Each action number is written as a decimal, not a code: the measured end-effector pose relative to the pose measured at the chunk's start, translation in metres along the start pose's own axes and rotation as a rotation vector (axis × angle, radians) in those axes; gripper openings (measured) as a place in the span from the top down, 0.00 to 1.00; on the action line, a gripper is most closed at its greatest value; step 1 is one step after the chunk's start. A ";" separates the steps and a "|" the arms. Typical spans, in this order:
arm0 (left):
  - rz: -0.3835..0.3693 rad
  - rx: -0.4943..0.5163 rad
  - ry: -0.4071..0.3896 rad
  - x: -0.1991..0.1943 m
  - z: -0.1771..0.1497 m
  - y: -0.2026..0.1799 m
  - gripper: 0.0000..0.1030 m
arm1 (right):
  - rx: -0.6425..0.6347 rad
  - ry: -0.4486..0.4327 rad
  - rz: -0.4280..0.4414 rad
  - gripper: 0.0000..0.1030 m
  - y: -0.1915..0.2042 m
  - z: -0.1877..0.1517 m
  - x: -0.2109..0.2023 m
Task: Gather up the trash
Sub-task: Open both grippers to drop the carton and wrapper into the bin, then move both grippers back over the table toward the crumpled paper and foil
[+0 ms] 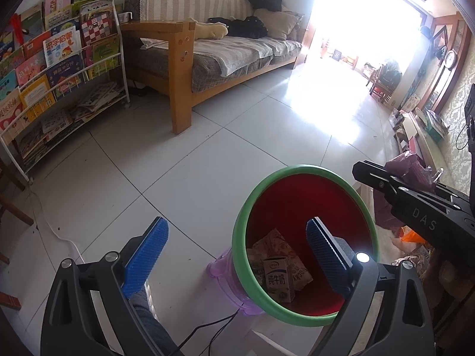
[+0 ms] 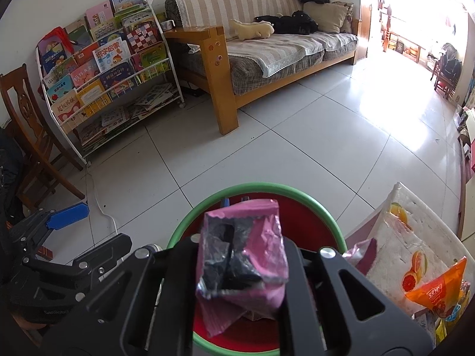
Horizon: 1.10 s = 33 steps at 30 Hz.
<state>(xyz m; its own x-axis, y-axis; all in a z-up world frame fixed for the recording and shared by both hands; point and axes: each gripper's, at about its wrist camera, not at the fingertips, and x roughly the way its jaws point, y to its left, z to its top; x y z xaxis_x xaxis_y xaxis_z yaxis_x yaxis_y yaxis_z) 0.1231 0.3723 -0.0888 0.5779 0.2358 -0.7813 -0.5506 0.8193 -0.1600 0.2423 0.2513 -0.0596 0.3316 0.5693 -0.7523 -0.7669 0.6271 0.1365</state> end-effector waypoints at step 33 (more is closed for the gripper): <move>-0.192 0.178 -0.029 -0.075 -0.041 -0.120 0.08 | 0.209 -0.147 -0.274 0.05 -0.098 -0.111 -0.195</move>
<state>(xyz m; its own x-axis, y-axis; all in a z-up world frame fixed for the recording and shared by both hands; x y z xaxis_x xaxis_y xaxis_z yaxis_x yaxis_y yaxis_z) 0.1214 0.2351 -0.0359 0.6802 0.0802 -0.7287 -0.3159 0.9290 -0.1927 0.1922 0.0201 0.0019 0.5964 0.4258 -0.6804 -0.5147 0.8533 0.0828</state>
